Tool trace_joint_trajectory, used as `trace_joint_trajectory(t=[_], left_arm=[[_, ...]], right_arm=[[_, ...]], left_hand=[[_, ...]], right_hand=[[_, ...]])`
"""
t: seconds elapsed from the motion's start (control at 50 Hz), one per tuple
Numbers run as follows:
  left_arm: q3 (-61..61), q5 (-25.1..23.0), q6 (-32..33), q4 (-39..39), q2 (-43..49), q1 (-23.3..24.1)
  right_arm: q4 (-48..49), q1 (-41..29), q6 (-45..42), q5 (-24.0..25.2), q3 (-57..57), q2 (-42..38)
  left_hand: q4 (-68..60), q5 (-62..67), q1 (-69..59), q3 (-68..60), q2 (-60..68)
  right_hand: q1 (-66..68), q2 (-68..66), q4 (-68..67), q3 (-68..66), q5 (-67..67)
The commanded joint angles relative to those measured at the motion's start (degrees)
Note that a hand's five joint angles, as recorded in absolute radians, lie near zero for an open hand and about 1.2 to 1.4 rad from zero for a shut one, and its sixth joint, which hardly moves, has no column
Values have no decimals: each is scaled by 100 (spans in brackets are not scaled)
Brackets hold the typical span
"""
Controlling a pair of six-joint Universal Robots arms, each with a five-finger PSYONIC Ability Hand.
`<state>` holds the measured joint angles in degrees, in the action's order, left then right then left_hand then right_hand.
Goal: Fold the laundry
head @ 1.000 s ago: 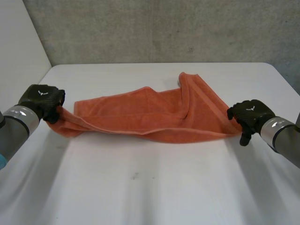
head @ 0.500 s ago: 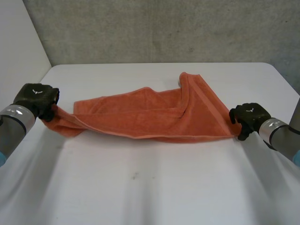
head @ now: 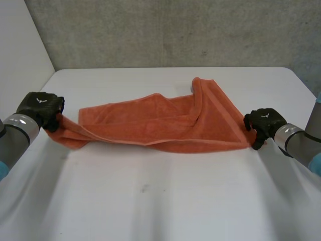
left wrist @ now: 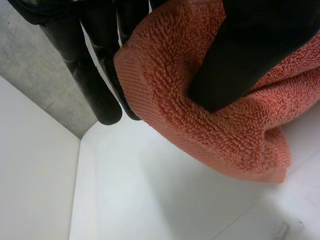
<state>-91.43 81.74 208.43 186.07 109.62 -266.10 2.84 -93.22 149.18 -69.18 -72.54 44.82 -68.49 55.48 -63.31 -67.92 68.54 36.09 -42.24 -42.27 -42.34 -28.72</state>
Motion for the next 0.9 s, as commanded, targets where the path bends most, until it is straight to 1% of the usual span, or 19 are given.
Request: trace_joint_trajectory(t=[0.02,0.1,0.18,0.34,0.46,0.52,0.68,0.72,0.74,0.78,0.8,0.82,0.88,0.9], left_arm=[[-16,9,-4,0,-2,6],[-24,9,-4,-9,-2,-3],[-24,9,5,0,-2,6],[-33,0,-4,0,-2,6],[-51,9,5,-9,-2,6],[-51,9,-4,-9,-2,6],[-77,26,-4,-18,-28,23],[-95,35,-4,-44,-46,50],[-103,35,-4,-62,-63,93],[-112,35,-13,-62,-99,103],[-121,35,-21,-71,-125,111],[-156,26,-82,-105,-412,111],[-200,-9,-188,-150,-818,111],[-235,-9,-293,-176,-1045,103]], right_arm=[[-3,-12,15,-8,205,-132],[6,-21,24,-17,310,-228],[-3,-30,50,-25,398,-237],[6,-12,384,-8,600,-255],[6,-21,428,-8,732,-404],[-3,-21,428,-8,811,-448],[-55,-56,445,-17,785,-387],[-231,-56,446,-43,732,-133],[-466,-47,411,-78,715,286],[-792,-12,384,-96,706,736],[-1168,14,375,-104,697,1174],[-1372,23,375,-96,706,1387],[-1987,32,314,-104,706,1897],[-2424,58,209,-131,714,2212]], left_hand=[[-1151,1452,-1669,-1208,1146],[-1151,1452,-1669,-1208,1146],[-1151,1452,-1669,-1208,1146],[-1151,1452,-1669,-1208,1146],[-1151,1452,-1669,-1208,1146],[-1151,1452,-1669,-1208,1146],[-1151,1452,-1669,-1208,1146],[-1151,1452,-1669,-1208,1146],[-1151,1452,-1669,-1208,1146],[-1151,1452,-1669,-1208,1146],[-1151,1452,-1669,-1208,1146],[-1151,1452,-1669,-1208,1146],[-1151,1452,-1669,-1208,1146],[-1151,1452,-1669,-1208,1146]], right_hand=[[1302,-687,-684,-677,-1039],[1655,-1040,-1036,-1029,-1391],[1655,-1040,-1037,-1030,-1392],[1689,-1074,-1070,-1063,-1425],[2814,-2199,-2196,-2189,-2551],[4258,-3643,-3640,-3633,-3995],[4391,-3776,-3773,-3766,-4128],[4391,-3776,-3773,-3766,-4128],[4391,-3776,-3773,-3766,-4128],[4391,-3776,-3773,-3766,-4128],[4391,-3776,-3773,-3766,-4128],[4391,-3776,-3773,-3766,-4128],[4391,-3776,-3773,-3766,-4128],[4391,-3776,-3773,-3766,-4128]])
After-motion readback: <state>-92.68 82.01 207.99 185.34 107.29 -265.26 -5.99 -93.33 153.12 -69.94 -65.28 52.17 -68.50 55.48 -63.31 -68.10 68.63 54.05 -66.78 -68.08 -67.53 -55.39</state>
